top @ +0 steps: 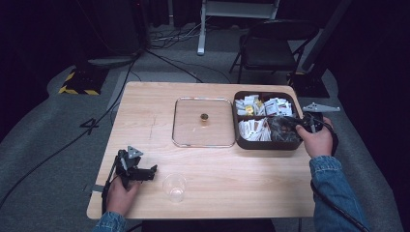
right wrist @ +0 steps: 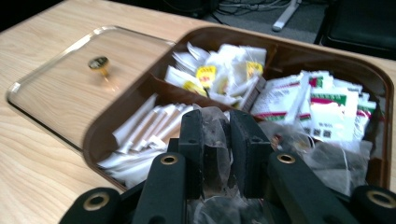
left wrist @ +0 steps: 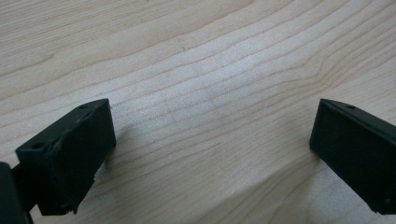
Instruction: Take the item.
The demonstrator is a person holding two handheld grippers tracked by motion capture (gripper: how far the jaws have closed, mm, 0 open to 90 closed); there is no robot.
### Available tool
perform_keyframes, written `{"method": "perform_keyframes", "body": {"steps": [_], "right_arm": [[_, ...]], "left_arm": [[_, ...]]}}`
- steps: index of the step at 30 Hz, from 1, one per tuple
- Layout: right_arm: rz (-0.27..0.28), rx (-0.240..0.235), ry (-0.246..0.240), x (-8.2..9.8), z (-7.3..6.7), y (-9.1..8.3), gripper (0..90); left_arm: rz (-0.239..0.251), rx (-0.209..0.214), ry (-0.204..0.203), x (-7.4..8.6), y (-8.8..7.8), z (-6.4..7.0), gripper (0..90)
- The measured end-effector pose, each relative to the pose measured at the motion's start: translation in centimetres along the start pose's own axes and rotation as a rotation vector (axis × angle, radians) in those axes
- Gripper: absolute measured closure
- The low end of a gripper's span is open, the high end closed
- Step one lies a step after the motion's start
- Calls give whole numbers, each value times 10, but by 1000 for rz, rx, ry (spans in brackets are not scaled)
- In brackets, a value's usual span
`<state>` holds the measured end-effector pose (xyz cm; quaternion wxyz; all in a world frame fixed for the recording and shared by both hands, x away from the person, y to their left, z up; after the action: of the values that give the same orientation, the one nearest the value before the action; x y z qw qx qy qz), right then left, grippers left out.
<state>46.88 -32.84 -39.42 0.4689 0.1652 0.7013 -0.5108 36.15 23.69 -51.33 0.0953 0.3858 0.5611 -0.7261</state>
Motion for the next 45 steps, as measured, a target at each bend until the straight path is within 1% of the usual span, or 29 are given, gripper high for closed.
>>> {"method": "perform_keyframes", "body": {"steps": [8,12,13,14,15,16,17,18,19,22,23,24,27,29,31,32,35,38,42,45], "right_arm": [[21,-39,-5,-20,-22,-12,761],[30,-60,-12,-31,-40,-19,761],[31,-63,-14,-34,-44,-21,761],[36,-68,-17,-38,-54,-24,761],[36,-68,-17,-38,-54,-24,761],[41,-79,-19,-42,-63,-27,761],[44,-87,-19,-44,-68,-28,761],[45,-91,-21,-45,-72,-29,761],[45,-91,-21,-45,-72,-29,761],[47,-111,-32,-49,-86,-32,761],[49,-130,-46,-52,-97,-34,761],[49,-130,-46,-52,-97,-34,761],[64,-168,-72,-56,-114,-36,761],[70,-192,-80,-58,-124,-38,761],[75,-206,-89,-60,-134,-39,761],[78,-214,-91,-60,-142,-39,761],[74,-219,-85,-60,-156,-41,760],[66,-209,-88,-59,-171,-42,760],[47,-243,-102,-55,-192,-42,760],[44,-260,-109,-53,-202,-42,760]], "left_arm": [[-1,0,1,0,0,0,5],[0,-2,1,0,0,0,5],[-4,3,-4,0,0,0,5],[-4,0,-5,-1,0,0,5],[-4,0,-5,-1,0,0,5],[-5,-2,-6,-1,1,0,5],[-4,-3,-8,-1,1,0,6],[-2,-3,-9,-2,1,0,6],[-3,-4,-9,-2,1,0,6],[-1,-3,-7,-2,2,0,6],[-1,-3,-7,-2,2,0,6],[-1,-3,-6,-2,2,0,6],[-2,-4,-7,-2,2,0,7],[-3,-7,-7,-2,1,0,8],[-4,-7,-10,-2,1,0,10],[-2,-6,-13,-2,1,1,10],[-3,-7,-12,-2,1,1,11],[-3,-7,-12,-2,1,0,11],[-1,-8,-11,-2,1,0,10],[0,-7,-8,-2,2,0,11]]}}
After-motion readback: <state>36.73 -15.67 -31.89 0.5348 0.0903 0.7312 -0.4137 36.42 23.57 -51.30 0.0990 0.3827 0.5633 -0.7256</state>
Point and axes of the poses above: each handheld gripper's, and its own axes: y roughly forward along the jaws, x roughly out of its underside, z roughly to its right, the point moved 1 cm from there along y, roughly forward along the jaws, and after that the axes turned 4 degrees about x, right-handed, at the moved point
